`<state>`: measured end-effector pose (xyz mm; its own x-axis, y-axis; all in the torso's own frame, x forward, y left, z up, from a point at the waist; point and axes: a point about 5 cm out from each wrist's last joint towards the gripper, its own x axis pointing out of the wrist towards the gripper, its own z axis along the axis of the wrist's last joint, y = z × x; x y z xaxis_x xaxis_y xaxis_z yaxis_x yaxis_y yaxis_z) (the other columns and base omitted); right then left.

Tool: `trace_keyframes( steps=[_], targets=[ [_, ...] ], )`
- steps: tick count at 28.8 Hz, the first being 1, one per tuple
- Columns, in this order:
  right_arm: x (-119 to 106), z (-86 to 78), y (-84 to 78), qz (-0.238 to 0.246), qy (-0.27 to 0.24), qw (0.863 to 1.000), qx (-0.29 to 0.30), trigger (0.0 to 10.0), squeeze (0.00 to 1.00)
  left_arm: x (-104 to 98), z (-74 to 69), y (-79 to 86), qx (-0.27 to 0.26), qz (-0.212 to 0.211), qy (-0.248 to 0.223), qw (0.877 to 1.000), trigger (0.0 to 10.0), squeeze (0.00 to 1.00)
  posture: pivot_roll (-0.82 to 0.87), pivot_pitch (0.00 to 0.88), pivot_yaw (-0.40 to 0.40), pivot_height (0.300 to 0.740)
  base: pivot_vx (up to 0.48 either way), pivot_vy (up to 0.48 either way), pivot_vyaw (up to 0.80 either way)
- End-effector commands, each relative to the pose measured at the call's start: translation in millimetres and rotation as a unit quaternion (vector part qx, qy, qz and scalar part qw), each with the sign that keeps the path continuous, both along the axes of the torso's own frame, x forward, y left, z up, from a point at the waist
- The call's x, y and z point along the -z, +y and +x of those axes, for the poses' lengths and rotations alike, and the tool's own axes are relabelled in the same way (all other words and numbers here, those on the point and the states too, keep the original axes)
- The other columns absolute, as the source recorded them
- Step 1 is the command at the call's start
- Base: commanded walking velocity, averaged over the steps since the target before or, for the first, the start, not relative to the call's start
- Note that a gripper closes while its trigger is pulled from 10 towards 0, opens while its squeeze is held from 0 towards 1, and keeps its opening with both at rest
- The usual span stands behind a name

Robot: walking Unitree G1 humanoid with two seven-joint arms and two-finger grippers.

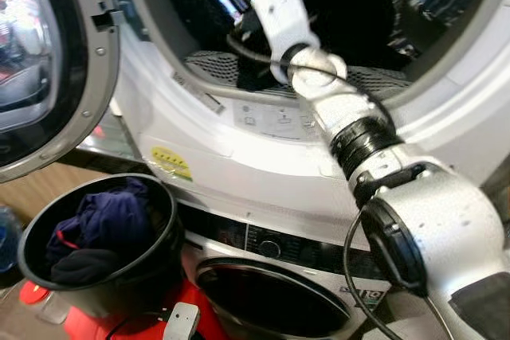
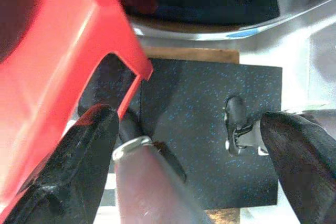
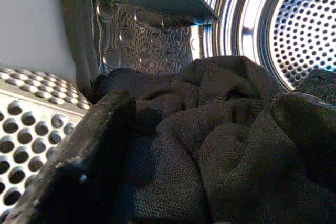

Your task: Clothes washing

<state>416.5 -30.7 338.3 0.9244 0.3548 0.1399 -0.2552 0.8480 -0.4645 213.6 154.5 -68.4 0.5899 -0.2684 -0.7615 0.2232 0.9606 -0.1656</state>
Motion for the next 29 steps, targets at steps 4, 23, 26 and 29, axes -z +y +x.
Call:
trace_keyframes(
  steps=[4,23,26,29],
  targets=[
    [13,0.7,2.1,0.010,0.036,0.999,-0.002,10.0,0.00,2,-3.3,0.2,0.001,0.007,0.006,1.000,10.0,0.00,-0.04,0.000,0.036,0.740,0.000,0.000,0.00],
    [-45,-0.8,-43.7,0.197,-0.012,0.977,-0.080,10.0,0.00,2,-2.3,-2.1,0.002,-0.002,0.008,1.000,10.0,0.00,-0.11,0.009,0.067,0.740,0.000,0.000,0.00],
    [-48,-2.5,-47.1,0.206,-0.014,0.973,-0.103,10.0,0.00,2,-2.1,-2.1,0.002,-0.002,0.008,1.000,10.0,0.00,-0.11,0.011,0.070,0.740,0.000,0.000,0.00],
    [-57,-8.4,-57.0,0.226,-0.021,0.962,-0.154,10.0,0.00,1,-2.1,-2.0,0.002,-0.003,0.008,1.000,10.0,0.00,-0.12,0.017,0.076,0.740,0.000,0.000,0.00]
  ],
)
